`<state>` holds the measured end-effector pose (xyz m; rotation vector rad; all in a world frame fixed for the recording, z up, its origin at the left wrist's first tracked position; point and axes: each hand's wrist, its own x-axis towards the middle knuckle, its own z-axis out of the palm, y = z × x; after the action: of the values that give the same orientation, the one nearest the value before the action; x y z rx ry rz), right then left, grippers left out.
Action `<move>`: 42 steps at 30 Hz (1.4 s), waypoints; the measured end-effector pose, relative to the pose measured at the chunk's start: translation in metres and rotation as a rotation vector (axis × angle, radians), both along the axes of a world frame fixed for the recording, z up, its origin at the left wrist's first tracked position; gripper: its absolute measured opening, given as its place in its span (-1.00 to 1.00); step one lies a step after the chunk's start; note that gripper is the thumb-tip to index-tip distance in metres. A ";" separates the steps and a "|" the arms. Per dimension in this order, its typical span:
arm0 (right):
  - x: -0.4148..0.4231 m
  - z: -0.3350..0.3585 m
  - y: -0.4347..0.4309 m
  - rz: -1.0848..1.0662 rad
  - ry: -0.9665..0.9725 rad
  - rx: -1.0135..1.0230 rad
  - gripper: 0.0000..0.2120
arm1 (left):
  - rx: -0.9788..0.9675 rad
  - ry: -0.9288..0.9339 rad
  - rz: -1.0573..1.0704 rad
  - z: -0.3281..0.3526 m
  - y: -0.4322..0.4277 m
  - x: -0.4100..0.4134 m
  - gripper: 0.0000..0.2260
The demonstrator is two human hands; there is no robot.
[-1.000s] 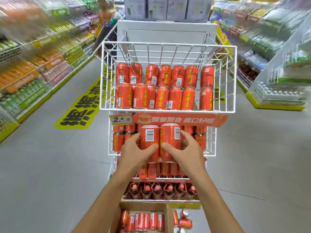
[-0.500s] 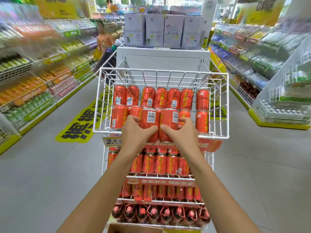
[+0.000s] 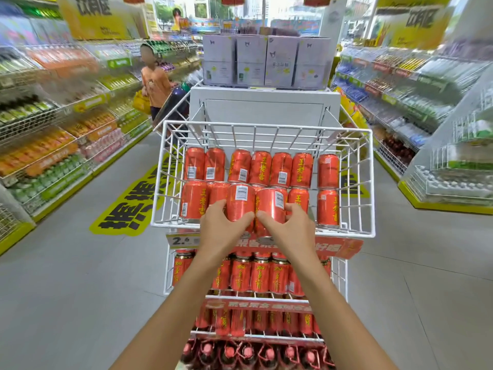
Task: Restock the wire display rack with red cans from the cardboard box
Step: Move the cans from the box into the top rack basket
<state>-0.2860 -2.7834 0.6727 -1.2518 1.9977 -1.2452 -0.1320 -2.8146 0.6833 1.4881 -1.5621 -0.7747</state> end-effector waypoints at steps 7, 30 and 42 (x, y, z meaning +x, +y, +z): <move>-0.009 0.000 0.007 0.114 -0.054 -0.023 -0.03 | 0.059 0.086 -0.095 -0.009 0.001 0.009 -0.22; -0.040 0.017 -0.033 0.027 0.106 -0.181 -0.35 | -0.155 -0.037 -0.065 0.015 -0.065 0.014 -0.76; -0.053 0.008 -0.119 0.308 0.211 0.028 -0.24 | -0.099 -0.164 -0.117 0.006 -0.119 0.000 -0.50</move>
<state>-0.3389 -2.9019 0.6807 -1.6617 1.8602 -0.9677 -0.1320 -2.9340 0.6889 1.4280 -1.7971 -0.6443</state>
